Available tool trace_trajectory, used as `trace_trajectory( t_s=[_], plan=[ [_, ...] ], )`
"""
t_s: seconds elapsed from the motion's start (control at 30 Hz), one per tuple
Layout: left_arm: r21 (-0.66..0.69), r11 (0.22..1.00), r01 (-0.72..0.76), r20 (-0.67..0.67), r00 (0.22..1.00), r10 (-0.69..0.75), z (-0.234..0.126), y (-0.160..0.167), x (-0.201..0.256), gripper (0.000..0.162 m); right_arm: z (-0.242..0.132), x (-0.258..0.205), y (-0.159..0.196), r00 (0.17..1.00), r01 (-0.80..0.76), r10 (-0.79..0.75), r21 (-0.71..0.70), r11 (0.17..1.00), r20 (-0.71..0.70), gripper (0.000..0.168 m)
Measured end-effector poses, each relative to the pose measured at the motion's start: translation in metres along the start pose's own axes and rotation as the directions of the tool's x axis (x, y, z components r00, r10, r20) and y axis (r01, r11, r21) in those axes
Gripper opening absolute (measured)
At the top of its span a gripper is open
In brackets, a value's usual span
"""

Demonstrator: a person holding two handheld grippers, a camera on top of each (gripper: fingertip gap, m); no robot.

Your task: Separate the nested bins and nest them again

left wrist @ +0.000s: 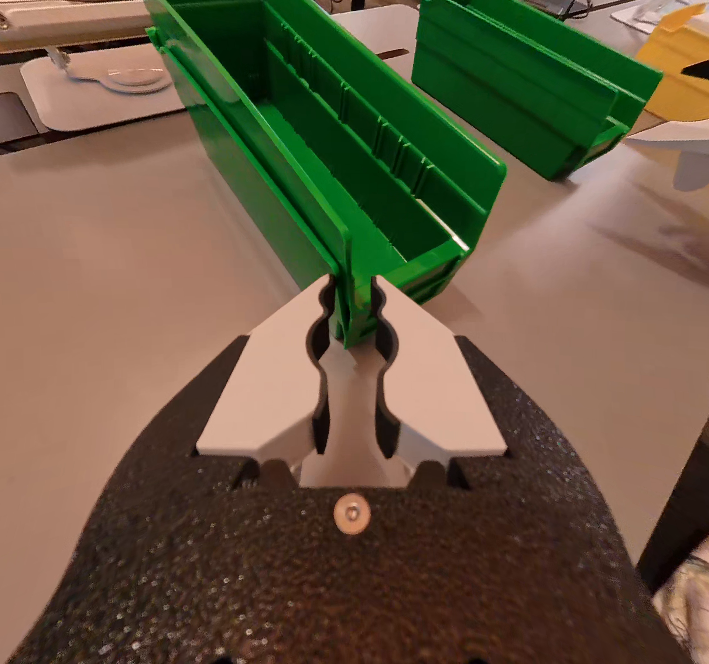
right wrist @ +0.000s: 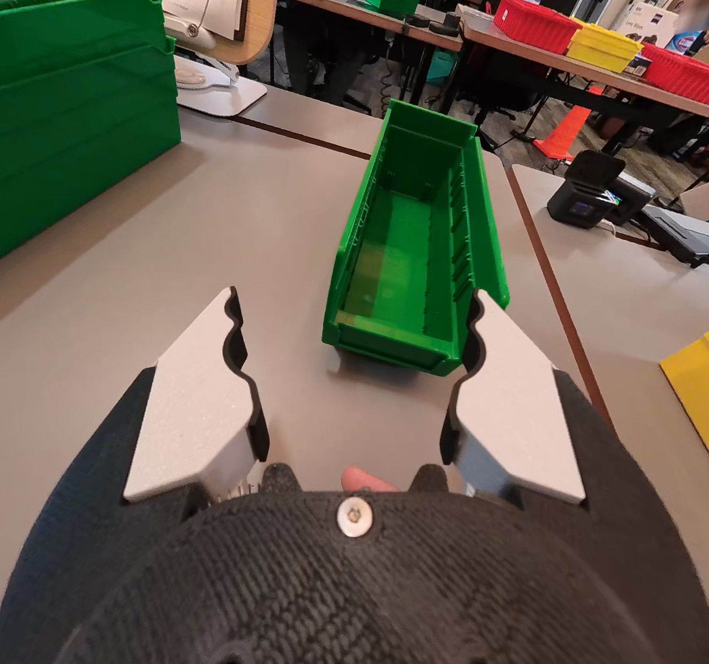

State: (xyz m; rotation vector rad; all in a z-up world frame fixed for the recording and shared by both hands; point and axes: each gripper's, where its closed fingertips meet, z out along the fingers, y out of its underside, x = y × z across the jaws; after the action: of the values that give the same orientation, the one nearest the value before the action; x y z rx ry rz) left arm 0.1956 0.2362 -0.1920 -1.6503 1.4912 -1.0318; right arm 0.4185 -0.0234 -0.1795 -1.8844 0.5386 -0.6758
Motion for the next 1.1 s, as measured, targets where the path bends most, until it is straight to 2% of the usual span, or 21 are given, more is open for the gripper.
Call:
trace_trajectory(
  t_s=[0.1, 0.4, 0.63, 0.8, 0.97, 1.1],
  plan=[
    [-0.009, 1.000, -0.023, -0.002, 1.000, 0.023, 0.004, -0.001, 0.007, 0.008, 0.001, 0.001, 0.002, 1.000, -0.003, 0.003, -0.004, 1.000, 0.000, 0.115],
    [-0.031, 0.998, -0.052, 0.053, 0.997, 0.054, 0.009, -0.004, 0.009, 0.011, -0.001, 0.009, 0.003, 1.000, -0.015, 0.015, 0.000, 1.000, -0.018, 0.115],
    [0.094, 0.996, -0.010, 0.045, 0.999, 0.005, -0.004, -0.026, 0.011, 0.039, -0.004, 0.018, 0.003, 0.999, -0.021, 0.021, 0.002, 1.000, -0.042, 0.117],
    [0.167, 0.984, -0.053, 0.141, 0.990, 0.029, -0.022, -0.045, -0.005, 0.065, -0.008, 0.029, 0.004, 0.997, -0.046, 0.046, 0.008, 0.999, -0.066, 0.121],
    [0.236, 0.963, -0.130, 0.265, 0.962, 0.065, -0.034, -0.065, -0.030, 0.091, -0.011, 0.038, 0.004, 0.993, -0.087, 0.089, 0.020, 0.996, -0.084, 0.135],
    [0.245, 0.958, -0.149, 0.301, 0.951, 0.071, -0.032, -0.077, -0.047, 0.102, -0.015, 0.043, 0.001, 0.988, -0.123, 0.125, 0.032, 0.992, -0.088, 0.138]
  ],
)
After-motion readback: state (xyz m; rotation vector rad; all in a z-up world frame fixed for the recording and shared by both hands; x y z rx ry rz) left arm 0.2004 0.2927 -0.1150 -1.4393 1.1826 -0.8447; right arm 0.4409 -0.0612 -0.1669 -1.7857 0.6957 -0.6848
